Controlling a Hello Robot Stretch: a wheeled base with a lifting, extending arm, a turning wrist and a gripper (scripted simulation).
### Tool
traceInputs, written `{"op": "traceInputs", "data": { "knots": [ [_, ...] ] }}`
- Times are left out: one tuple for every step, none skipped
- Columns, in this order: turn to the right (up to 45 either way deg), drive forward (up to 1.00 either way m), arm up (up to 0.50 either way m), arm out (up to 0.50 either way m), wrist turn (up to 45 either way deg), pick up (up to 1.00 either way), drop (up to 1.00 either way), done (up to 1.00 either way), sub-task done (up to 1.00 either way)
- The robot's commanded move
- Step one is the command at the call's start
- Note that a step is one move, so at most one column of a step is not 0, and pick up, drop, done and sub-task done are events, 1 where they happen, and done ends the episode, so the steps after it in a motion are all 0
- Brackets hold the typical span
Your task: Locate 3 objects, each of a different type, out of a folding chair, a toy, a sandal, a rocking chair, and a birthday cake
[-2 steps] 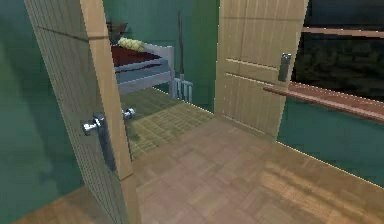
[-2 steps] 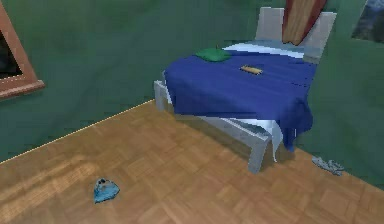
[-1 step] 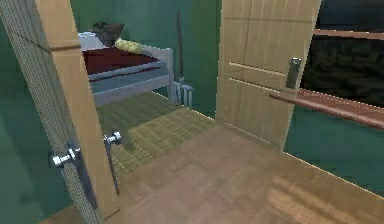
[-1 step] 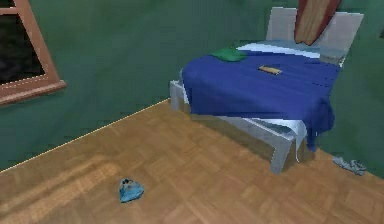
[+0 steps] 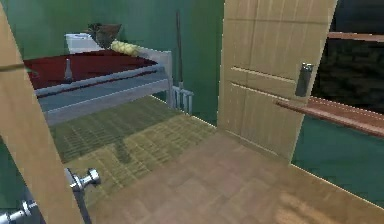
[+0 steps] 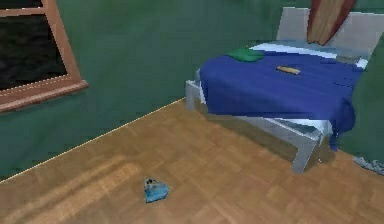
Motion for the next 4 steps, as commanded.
{"op": "traceInputs", "data": {
  "knots": [
    [27.0, 0.0, 0.0, 0.0, 0.0, 0.0, 0.0, 0.0, 0.0],
    [0.0, 0.45, 0.0, 0.0, 0.0, 0.0, 0.0, 0.0, 0.0],
    [18.0, 0.0, 0.0, 0.0, 0.0, 0.0, 0.0, 0.0, 0.0],
    [0.0, 0.3, 0.0, 0.0, 0.0, 0.0, 0.0, 0.0, 0.0]
  ]
}}
